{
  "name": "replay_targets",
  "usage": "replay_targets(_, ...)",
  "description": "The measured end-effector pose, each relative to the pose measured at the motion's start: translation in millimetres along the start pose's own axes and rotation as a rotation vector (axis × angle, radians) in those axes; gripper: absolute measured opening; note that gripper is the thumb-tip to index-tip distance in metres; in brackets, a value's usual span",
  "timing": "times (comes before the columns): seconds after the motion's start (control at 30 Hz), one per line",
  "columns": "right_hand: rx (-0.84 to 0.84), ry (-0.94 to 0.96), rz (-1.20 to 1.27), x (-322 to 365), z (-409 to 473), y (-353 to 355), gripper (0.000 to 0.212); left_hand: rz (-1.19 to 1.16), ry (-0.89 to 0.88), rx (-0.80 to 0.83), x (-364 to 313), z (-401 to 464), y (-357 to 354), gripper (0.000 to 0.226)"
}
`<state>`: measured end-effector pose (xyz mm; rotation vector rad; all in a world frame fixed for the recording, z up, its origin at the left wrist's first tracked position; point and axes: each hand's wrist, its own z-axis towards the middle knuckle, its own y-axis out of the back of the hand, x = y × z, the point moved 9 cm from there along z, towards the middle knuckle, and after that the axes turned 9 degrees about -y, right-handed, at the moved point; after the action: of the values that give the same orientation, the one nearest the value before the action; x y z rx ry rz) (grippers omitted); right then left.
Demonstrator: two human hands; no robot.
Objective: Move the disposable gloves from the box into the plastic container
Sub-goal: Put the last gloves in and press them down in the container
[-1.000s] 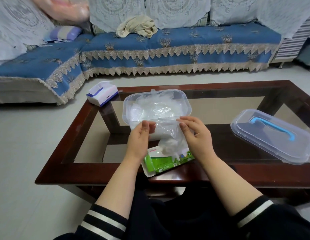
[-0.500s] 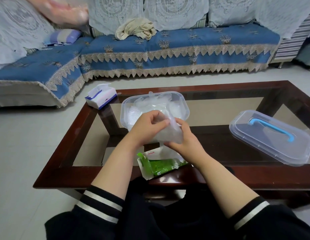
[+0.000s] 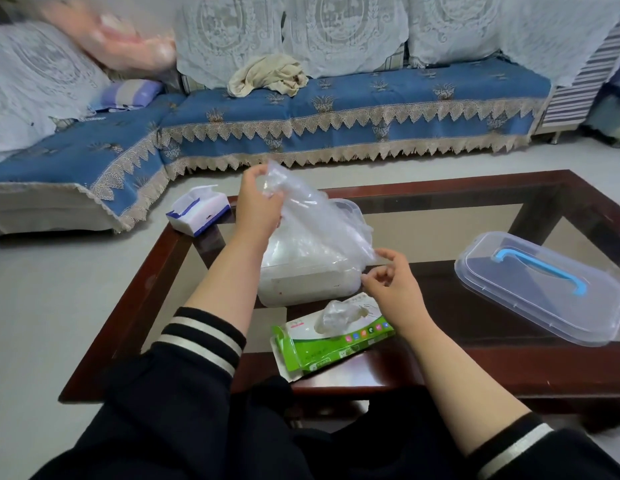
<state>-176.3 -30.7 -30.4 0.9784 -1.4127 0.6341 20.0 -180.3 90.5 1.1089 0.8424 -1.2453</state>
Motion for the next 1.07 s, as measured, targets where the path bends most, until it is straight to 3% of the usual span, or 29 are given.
replay_targets(0.13, -0.007, -0.067, 0.053, -12, 9, 3, 0.025, 0.104, 0.163, -0.040, 42, -1, 5, 0.068)
replay_targets(0.23, -0.005, -0.083, -0.072, -15, 8, 3, 0.003, 0.242, 0.212, -0.024, 58, -8, 7, 0.072)
replay_targets(0.3, 0.008, -0.078, -0.192, -16, 7, -2, 0.017, 0.332, 0.222, -0.004, 64, -9, 9, 0.066)
replay_targets(0.37, 0.020, -0.083, -0.248, -16, 7, -5, 0.024, 0.498, 0.162, 0.045, 63, -8, 10, 0.058)
replay_targets(0.47, 0.040, -0.067, -0.276, -12, 3, -9, 0.018, 0.952, -0.014, 0.196, 54, -8, 3, 0.047)
replay_targets(0.6, 0.148, 0.005, -0.348, -6, -8, -23, 0.014, 1.171, -0.086, 0.203, 50, -10, 5, 0.047)
replay_targets(0.67, 0.191, 0.046, -0.414, -2, -13, -30, 0.014, 1.176, -0.098, 0.222, 52, -9, 4, 0.048)
replay_targets(0.73, 0.176, 0.109, -0.423, 6, -17, -33, 0.013, 0.987, -0.094, 0.222, 55, -7, 3, 0.046)
replay_targets(0.8, 0.070, 0.203, -0.357, 22, -21, -25, 0.009, 0.767, -0.135, 0.204, 46, -6, 3, 0.041)
replay_targets(0.9, -0.135, 0.380, -0.204, 55, -25, -5, 0.004, 0.663, -0.331, 0.235, 9, -11, -3, 0.034)
replay_targets(1.0, -0.195, 0.479, -0.129, 93, -9, 5, 0.020, 0.564, -0.407, 0.327, -23, -14, -9, 0.045)
replay_targets(1.07, -0.124, 0.442, -0.148, 115, 13, 2, 0.042, 0.487, -0.399, 0.379, -38, -12, -12, 0.056)
